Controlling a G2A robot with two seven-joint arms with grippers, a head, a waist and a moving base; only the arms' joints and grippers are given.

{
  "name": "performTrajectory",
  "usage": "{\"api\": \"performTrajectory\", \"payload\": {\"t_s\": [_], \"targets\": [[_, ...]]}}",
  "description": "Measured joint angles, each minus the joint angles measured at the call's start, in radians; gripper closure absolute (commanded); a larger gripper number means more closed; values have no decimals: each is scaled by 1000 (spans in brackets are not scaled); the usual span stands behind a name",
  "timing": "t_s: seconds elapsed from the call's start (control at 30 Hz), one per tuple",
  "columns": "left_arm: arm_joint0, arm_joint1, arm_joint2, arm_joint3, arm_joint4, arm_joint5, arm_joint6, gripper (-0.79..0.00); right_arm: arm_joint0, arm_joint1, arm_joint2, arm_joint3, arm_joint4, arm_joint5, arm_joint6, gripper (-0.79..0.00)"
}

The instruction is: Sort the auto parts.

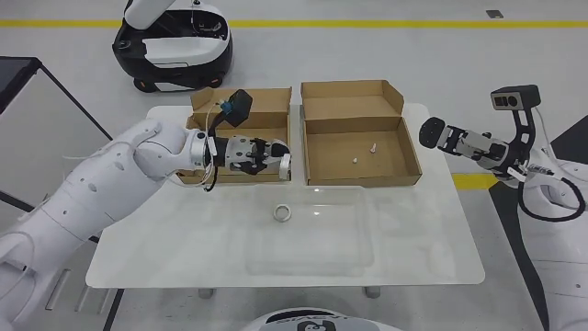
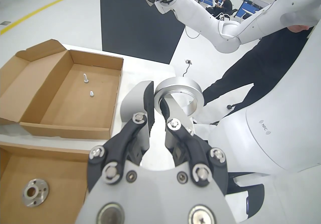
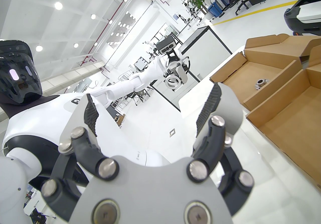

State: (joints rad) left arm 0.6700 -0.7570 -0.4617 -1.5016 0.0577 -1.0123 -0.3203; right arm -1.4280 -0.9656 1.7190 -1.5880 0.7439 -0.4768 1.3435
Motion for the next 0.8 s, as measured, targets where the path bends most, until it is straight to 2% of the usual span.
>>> {"api": "performTrajectory", "payload": {"t_s": [0.13,0.37,0.63,0.8], "targets": [[53,0,-24,-28,-168,0,77,0,0,0,0,0,0,0,0,-785],[140,6,-135,-133,-309,0,51,0,0,0,0,0,0,0,0,-785],[303,-11,-333,-223,-442,0,-27,0,0,0,0,0,0,0,0,-785],[410,-48,-490,-251,-609,0,-148,0,0,0,0,0,0,0,0,-785]]}}
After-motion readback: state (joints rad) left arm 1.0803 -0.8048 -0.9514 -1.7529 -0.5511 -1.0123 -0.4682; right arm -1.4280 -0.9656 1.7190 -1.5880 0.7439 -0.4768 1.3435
